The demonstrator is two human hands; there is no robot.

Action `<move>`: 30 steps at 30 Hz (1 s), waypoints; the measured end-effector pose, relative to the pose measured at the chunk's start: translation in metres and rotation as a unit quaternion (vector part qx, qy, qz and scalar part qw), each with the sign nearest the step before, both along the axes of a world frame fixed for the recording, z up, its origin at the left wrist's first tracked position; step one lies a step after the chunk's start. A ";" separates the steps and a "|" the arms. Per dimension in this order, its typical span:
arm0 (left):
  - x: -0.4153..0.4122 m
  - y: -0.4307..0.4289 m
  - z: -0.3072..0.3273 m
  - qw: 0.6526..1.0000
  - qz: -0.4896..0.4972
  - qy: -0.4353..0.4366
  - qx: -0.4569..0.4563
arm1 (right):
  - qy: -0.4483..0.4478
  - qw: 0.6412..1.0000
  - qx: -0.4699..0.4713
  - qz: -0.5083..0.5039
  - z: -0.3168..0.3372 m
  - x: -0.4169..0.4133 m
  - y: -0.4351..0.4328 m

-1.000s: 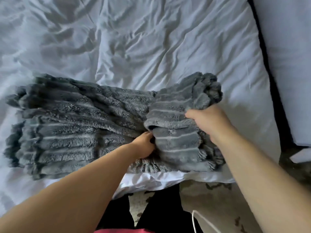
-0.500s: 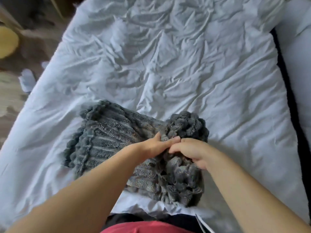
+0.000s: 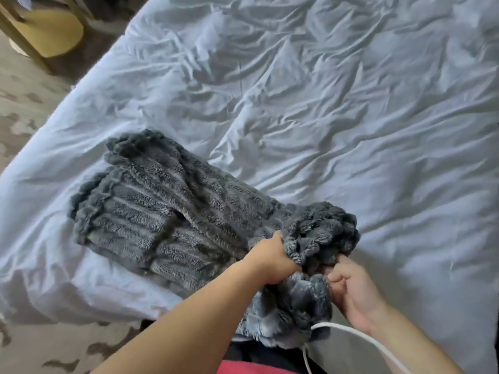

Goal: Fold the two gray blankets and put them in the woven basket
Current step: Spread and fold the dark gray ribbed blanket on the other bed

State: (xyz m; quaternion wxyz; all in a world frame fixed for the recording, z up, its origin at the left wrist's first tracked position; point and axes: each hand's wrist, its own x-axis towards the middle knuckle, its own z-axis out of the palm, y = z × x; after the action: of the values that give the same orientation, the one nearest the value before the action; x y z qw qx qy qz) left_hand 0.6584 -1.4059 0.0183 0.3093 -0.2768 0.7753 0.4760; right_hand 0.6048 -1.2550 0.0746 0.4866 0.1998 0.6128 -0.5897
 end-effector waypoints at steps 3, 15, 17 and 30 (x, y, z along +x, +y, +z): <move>0.009 -0.005 -0.003 0.993 0.101 -0.010 0.068 | -0.022 0.998 -0.050 0.008 -0.006 0.001 0.002; 0.059 -0.106 0.016 0.967 0.244 -0.067 0.024 | -0.008 0.948 0.026 0.318 -0.009 0.009 -0.133; 0.059 -0.125 0.031 0.971 0.203 -0.081 -0.097 | -0.006 0.946 0.039 0.321 -0.015 0.010 -0.156; 0.067 -0.110 0.017 0.956 -0.071 -0.153 -0.241 | -0.128 0.928 -0.011 0.351 -0.036 -0.013 -0.187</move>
State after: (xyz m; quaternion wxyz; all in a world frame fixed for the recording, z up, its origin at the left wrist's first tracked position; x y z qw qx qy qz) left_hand 0.7256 -1.5156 0.0356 0.3810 -0.3568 0.8281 0.2046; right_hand 0.5920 -1.4419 0.0386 0.7387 0.0402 0.5699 -0.3577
